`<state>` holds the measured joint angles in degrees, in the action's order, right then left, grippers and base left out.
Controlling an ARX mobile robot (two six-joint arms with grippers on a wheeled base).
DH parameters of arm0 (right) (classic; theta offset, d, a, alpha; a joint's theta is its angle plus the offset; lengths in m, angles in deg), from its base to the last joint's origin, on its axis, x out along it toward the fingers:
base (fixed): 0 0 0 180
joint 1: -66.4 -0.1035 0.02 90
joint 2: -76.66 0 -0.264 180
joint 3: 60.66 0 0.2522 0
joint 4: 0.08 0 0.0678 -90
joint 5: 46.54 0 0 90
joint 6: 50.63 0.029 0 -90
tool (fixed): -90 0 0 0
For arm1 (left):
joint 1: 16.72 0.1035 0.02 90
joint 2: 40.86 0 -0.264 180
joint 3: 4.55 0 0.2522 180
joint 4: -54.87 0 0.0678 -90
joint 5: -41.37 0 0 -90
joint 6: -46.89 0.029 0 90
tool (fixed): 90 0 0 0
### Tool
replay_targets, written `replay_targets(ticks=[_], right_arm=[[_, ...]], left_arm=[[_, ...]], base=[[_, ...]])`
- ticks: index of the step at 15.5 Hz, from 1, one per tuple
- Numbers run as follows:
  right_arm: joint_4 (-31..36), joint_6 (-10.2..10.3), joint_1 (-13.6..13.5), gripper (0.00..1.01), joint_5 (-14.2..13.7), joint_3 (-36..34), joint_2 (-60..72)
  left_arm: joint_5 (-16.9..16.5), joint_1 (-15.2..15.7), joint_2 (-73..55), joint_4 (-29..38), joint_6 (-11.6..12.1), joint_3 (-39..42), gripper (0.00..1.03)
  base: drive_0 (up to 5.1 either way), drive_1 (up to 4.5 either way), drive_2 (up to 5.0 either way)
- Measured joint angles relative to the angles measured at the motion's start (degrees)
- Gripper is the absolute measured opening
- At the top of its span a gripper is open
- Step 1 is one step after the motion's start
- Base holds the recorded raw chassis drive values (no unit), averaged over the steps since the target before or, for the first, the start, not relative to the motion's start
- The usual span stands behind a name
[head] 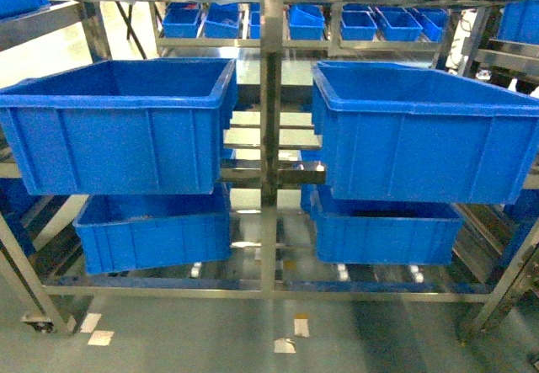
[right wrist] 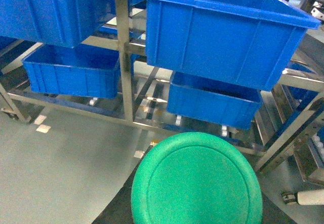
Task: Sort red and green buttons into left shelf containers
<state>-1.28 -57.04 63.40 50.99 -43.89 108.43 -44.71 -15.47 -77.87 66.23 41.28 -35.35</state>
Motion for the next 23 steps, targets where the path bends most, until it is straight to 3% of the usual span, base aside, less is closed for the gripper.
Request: replay_targets(ticks=[5,17,23], right_arm=[[0.02,0.00,-0.02,0.26,0.17,-0.02,0.00],[0.02,0.00,-0.02,0.26,0.17,-0.02,0.00],[-0.11,0.00,-0.02,0.26,0.00,-0.02,0.33]], left_arm=[[-0.33,-0.33,0.02,-0.04,0.00,0.04,0.25],[-0.07,-0.24,0.04,0.13,0.02,0.04,0.25],[-0.20,-0.20,-0.46,-0.24,0.02,0.04,0.25]], base=[[0.0,0.49,-0.5],[0.0,4.26,-4.3],[0.0,0.00,0.0]])
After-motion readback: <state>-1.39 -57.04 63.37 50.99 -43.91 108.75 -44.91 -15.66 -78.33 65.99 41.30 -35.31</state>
